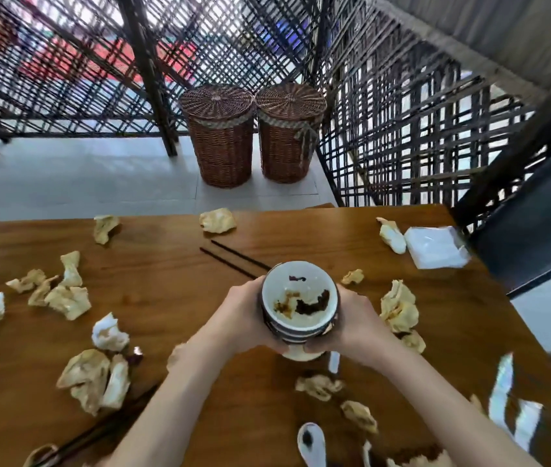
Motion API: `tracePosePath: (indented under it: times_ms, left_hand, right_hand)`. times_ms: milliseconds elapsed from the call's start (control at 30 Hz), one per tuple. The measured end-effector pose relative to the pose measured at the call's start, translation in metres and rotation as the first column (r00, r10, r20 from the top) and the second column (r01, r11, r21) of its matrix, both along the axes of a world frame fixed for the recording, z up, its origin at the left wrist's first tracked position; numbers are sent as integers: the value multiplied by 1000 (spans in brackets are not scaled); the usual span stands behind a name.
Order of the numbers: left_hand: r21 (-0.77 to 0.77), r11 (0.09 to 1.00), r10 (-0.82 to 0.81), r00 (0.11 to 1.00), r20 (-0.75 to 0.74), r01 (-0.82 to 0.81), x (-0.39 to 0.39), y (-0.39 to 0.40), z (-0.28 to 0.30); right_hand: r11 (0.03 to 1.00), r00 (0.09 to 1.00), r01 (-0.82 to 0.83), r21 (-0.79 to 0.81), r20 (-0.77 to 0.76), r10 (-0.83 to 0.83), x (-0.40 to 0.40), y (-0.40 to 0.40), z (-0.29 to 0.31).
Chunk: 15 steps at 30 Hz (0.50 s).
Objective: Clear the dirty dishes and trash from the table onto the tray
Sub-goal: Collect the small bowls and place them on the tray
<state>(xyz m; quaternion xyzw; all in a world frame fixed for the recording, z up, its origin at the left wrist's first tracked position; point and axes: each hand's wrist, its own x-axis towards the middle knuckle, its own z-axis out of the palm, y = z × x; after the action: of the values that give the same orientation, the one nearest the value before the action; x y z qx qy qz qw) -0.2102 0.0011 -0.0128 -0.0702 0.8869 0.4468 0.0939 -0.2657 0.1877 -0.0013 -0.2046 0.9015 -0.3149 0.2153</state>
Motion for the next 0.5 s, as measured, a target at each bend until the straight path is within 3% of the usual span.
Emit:
tracePosePath:
  times_ms: [500]
  left_hand:
    - [-161,982,114,991,64,-102,3,33,-26]
  right_hand:
    - [999,999,-53,-10,0,53,-5,27,-37]
